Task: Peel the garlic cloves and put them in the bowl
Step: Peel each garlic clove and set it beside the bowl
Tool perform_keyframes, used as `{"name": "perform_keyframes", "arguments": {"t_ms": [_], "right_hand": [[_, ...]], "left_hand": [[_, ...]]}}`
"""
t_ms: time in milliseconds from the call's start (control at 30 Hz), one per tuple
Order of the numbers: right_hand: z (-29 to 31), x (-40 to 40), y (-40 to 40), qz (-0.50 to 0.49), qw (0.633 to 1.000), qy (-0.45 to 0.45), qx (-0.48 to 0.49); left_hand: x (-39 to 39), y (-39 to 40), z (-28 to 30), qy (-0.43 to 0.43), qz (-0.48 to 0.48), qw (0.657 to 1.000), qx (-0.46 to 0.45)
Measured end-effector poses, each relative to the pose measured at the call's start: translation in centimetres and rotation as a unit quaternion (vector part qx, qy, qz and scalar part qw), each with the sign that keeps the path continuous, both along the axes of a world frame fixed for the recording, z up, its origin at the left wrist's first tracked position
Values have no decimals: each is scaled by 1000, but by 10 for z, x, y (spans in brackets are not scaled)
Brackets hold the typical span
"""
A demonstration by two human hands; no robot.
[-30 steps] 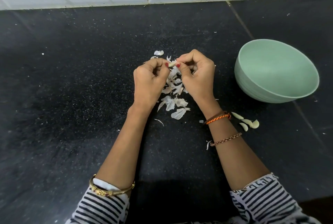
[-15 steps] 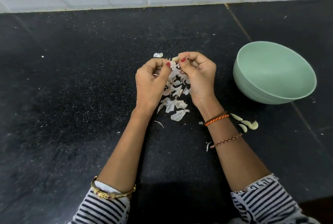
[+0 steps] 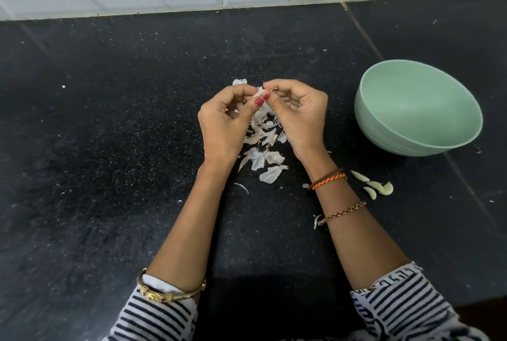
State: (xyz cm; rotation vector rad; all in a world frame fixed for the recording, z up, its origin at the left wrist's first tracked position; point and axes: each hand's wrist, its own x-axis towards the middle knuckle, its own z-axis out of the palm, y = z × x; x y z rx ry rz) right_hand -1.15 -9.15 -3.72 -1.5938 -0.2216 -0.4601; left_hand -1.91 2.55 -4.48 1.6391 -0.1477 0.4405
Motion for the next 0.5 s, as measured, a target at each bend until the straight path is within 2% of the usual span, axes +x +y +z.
{"name": "perform_keyframes", "arguments": {"t_ms": [200, 500], "right_hand": [[2, -1, 1, 32, 999, 42, -2], [7, -1, 1, 60, 980, 155, 111]], "left_hand": [[0, 1, 1, -18, 2, 1000, -2], [0, 0, 1, -4, -34, 997, -64]]}}
